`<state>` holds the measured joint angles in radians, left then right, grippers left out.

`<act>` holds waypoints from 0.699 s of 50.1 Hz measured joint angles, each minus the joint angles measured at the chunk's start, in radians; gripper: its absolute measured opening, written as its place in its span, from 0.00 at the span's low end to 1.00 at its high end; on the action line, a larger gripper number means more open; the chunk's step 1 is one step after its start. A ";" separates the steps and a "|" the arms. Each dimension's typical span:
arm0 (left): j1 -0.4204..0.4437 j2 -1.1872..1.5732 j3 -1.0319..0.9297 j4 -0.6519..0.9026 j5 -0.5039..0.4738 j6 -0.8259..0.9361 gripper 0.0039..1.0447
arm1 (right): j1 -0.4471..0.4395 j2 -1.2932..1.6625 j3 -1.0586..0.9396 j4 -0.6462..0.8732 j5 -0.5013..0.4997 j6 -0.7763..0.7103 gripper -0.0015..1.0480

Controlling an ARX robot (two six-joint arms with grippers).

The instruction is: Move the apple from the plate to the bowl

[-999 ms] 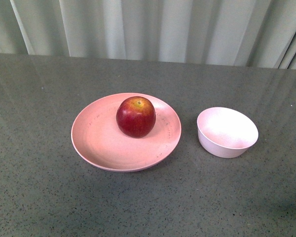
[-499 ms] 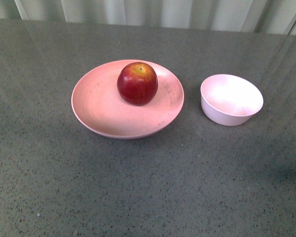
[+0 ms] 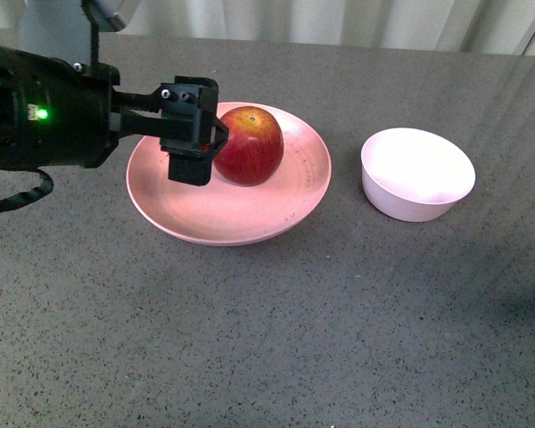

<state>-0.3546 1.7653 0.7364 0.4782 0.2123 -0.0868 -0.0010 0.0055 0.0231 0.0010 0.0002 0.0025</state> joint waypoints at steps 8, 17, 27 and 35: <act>-0.022 0.065 0.072 -0.010 -0.013 0.005 0.92 | 0.000 0.000 0.000 0.000 0.000 0.000 0.91; -0.053 0.139 0.166 -0.035 -0.030 0.012 0.92 | 0.000 0.000 0.000 0.000 0.000 0.000 0.91; -0.062 0.221 0.264 -0.068 -0.059 0.027 0.92 | 0.000 0.000 0.000 0.000 0.000 0.000 0.91; -0.068 0.269 0.322 -0.086 -0.079 0.050 0.92 | 0.000 0.000 0.000 0.000 0.000 0.000 0.91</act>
<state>-0.4229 2.0338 1.0588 0.3920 0.1329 -0.0368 -0.0010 0.0055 0.0231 0.0010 0.0002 0.0025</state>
